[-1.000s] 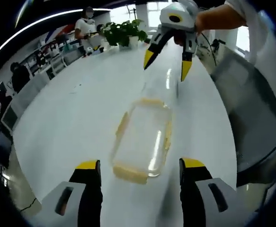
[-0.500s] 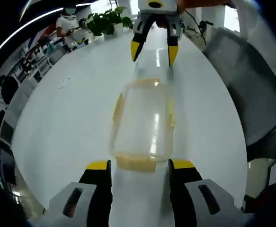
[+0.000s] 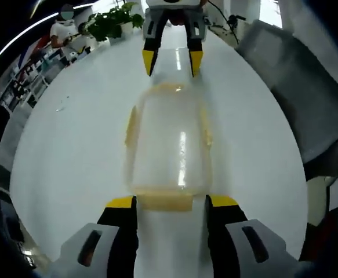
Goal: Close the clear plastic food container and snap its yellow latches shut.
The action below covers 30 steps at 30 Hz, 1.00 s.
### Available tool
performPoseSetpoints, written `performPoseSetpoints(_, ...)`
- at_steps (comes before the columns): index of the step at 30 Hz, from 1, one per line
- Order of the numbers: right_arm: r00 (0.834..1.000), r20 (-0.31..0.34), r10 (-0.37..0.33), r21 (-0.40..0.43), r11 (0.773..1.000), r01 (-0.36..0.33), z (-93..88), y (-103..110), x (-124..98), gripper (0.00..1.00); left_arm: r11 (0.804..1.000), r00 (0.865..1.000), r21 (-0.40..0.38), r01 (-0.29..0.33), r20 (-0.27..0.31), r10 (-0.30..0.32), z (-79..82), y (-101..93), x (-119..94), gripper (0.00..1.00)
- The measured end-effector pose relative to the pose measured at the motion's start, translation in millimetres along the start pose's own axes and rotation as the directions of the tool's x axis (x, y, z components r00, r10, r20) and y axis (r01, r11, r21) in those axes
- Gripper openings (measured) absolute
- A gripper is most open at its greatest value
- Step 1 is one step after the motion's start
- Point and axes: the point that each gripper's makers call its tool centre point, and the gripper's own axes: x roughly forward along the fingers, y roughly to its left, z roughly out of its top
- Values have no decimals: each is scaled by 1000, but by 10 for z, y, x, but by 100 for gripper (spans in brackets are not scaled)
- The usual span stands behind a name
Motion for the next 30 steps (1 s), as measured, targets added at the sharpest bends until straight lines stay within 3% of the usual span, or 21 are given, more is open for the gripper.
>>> performPoseSetpoints(12,999,-37,33,-22,999,-34,-50,-44,166,40,1000,1000,-7,22,-7,-22,-44,7,69,46)
performPoseSetpoints(19,997,-36,63,-23,998,-64,-51,-48,211,37,1000,1000,-4,27,-2,-27,-12,6,84,40)
performPoseSetpoints(22,995,-62,82,-62,994,-85,-72,-35,220,37,1000,1000,-3,19,-14,-19,-19,10,93,38)
performPoseSetpoints(30,993,-64,102,-41,994,-105,-49,-34,245,38,998,999,-44,42,13,-41,-43,-6,99,38)
